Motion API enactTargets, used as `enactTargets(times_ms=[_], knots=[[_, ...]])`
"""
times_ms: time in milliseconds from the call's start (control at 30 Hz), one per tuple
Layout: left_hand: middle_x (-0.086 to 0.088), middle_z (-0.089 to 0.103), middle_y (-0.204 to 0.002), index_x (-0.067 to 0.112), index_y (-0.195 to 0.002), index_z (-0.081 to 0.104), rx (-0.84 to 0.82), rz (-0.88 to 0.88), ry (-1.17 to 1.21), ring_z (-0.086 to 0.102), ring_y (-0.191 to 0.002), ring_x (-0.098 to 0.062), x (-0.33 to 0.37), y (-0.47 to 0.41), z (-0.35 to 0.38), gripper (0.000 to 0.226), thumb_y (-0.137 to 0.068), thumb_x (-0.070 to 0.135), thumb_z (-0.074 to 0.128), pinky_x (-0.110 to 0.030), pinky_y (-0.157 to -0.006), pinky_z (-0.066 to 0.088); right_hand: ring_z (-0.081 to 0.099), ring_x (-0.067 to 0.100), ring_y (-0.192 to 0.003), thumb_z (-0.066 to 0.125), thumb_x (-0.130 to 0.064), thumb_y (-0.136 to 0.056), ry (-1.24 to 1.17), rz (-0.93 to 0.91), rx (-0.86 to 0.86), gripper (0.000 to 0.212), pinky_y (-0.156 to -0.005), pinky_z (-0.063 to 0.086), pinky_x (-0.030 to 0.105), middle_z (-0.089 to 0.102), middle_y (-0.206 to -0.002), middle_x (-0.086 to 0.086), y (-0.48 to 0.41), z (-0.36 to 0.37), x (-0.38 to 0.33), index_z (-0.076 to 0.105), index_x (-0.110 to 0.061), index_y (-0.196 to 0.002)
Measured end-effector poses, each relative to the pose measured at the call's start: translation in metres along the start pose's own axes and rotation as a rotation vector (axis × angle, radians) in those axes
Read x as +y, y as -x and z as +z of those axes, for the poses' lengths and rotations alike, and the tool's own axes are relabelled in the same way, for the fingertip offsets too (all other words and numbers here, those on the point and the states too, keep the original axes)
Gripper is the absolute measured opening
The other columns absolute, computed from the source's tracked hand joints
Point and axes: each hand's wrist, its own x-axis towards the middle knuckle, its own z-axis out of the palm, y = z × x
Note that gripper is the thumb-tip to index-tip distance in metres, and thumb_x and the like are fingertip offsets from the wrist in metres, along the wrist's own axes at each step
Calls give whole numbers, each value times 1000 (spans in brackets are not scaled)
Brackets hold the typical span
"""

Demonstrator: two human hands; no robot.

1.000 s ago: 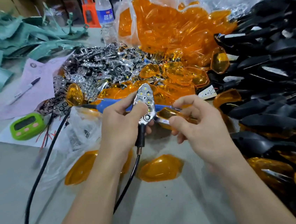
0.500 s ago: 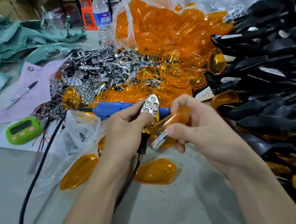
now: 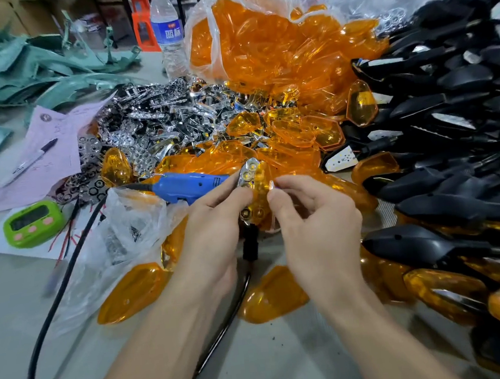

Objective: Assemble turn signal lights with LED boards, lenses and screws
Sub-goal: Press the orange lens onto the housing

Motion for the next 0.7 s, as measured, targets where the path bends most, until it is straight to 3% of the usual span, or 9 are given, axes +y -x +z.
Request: enactTargets(times_ms=[133,233,300,367,467,567,700], knots=[[-13,78,-108,20,-113,80,23,37,-57,72,-108,-33,1,5,5,28,-94,7,66,-52,-98,57,70,-3,-98,69,-34,-93,0,-17,-109,25,-87,61,30,73,-98,-31,4,2,-3,74,-40,-117],[-10,79,-109,20,-118,79,52,43,-26,73,-105,-29,2,4,3,32,-90,8,68,-52,-94,59,71,-8,-94,81,-12,-85,-179,18,-237,51,-81,56,13,72,-93,-37,0,-2,-6,70,-62,-94],[-7,79,-111,21,-120,78,30,66,-37,74,-107,-27,3,3,1,37,-84,13,70,-45,-91,61,72,-6,-93,87,-7,-77,-249,48,-225,56,-79,56,11,74,-94,-35,-4,-4,-3,70,-59,-91],[-4,80,-107,23,-116,80,26,108,-71,75,-98,-20,3,3,-1,37,-82,12,71,-34,-82,60,74,-3,-91,88,-4,-75,-308,33,-190,53,-76,56,10,76,-93,-28,-6,-6,-2,72,-51,-93],[-5,80,-105,25,-115,81,46,166,-104,76,-97,-25,2,1,-3,34,-88,9,69,-39,-84,61,75,2,-88,87,-1,-75,-381,14,-183,48,-73,56,11,79,-92,-21,-5,-7,-6,75,-43,-95],[-3,80,-108,29,-115,80,37,193,-108,76,-104,-26,2,3,-3,30,-92,12,72,-44,-92,61,75,0,-87,89,-3,-73,-342,32,-213,51,-73,55,10,78,-91,-24,1,-3,-10,74,-46,-97],[-5,80,-108,28,-113,81,-20,108,-12,77,-101,-21,6,7,-2,28,-93,11,74,-27,-79,61,73,-6,-88,91,-10,-72,-267,19,-149,52,-72,53,6,74,-90,-33,6,-1,-11,73,-51,-98]])
